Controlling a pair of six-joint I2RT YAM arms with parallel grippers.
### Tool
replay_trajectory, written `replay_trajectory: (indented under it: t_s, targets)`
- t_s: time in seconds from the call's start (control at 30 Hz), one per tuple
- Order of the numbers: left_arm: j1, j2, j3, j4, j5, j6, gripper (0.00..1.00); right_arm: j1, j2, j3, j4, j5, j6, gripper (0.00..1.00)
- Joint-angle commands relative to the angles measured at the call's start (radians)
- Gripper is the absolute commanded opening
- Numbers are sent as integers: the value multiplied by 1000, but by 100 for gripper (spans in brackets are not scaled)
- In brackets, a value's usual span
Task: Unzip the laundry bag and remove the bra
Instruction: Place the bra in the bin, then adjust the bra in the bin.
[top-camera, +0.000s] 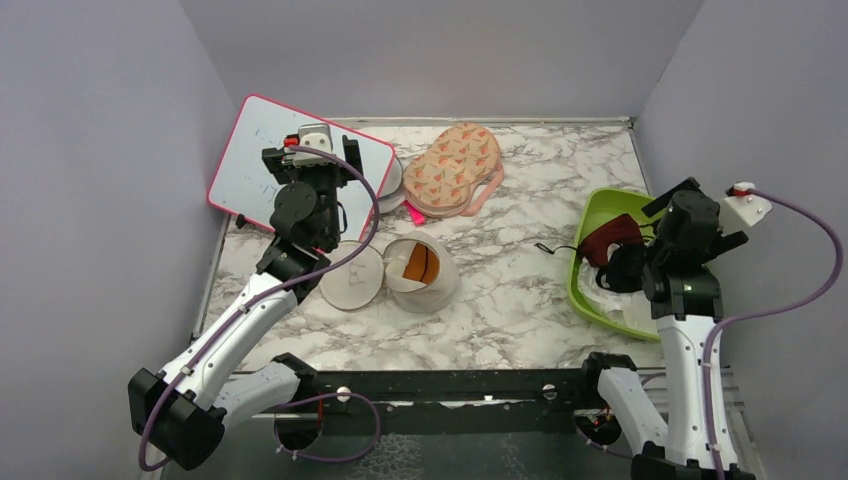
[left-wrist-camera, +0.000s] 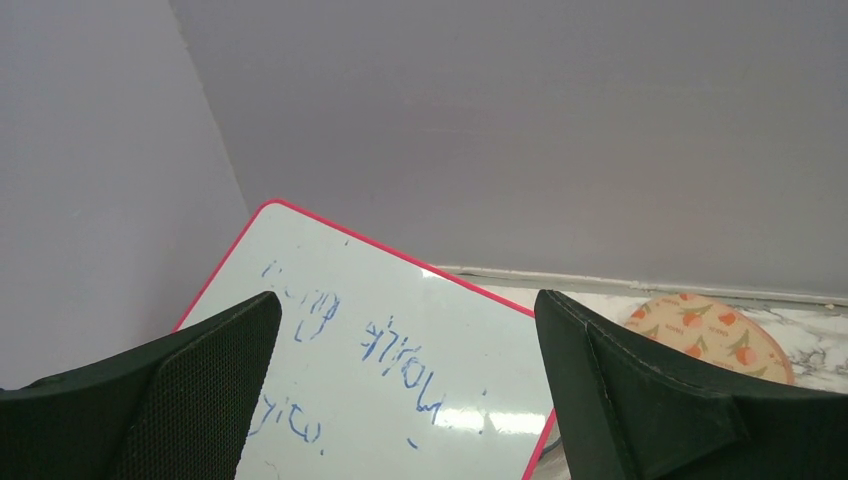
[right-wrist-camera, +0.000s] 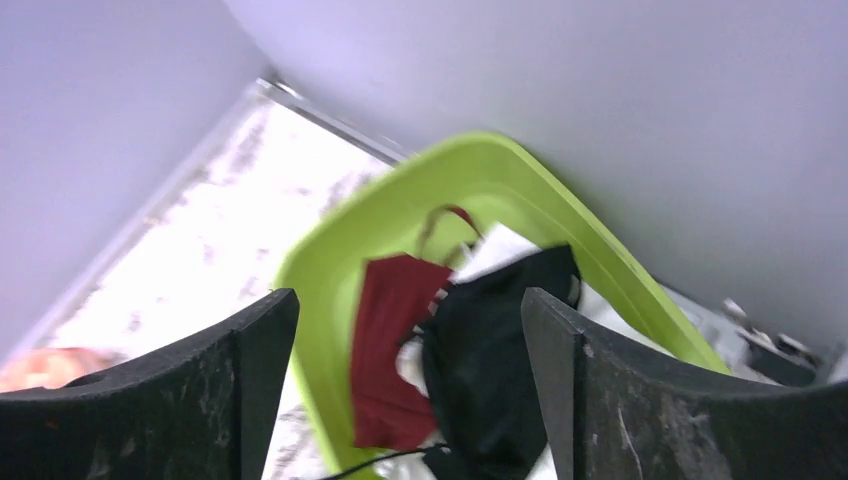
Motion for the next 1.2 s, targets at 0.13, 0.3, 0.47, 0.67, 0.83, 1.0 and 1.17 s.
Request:
replay_trajectory:
  t_s: [0.13,0.3,0.47,0.67,0.83,1.0,1.17]
  targets:
    - [-5,-6,0,29,-17,9,93,79,39,81,175,-649,-290,82]
    - [-5,-1,1,27,-12,6,93,81,243,35,54,-1055,-127,81]
    - [-5,2,-2,27,-12,5,93,181,411,34,-62,-938,-258,82]
    - [-4,10,-1,26,-1,-2,93,350,487,106,-104,-753,-394,82]
    - [-4,14,-1,24,4,-9,93,524,621,171,-148,-607,-591,85]
    - [-4,12,-1,21,8,-15,93,635,789,190,-134,-335,-808,87]
    - [-4,15,-2,21,3,-11,93,661,876,233,-204,-115,-962,86]
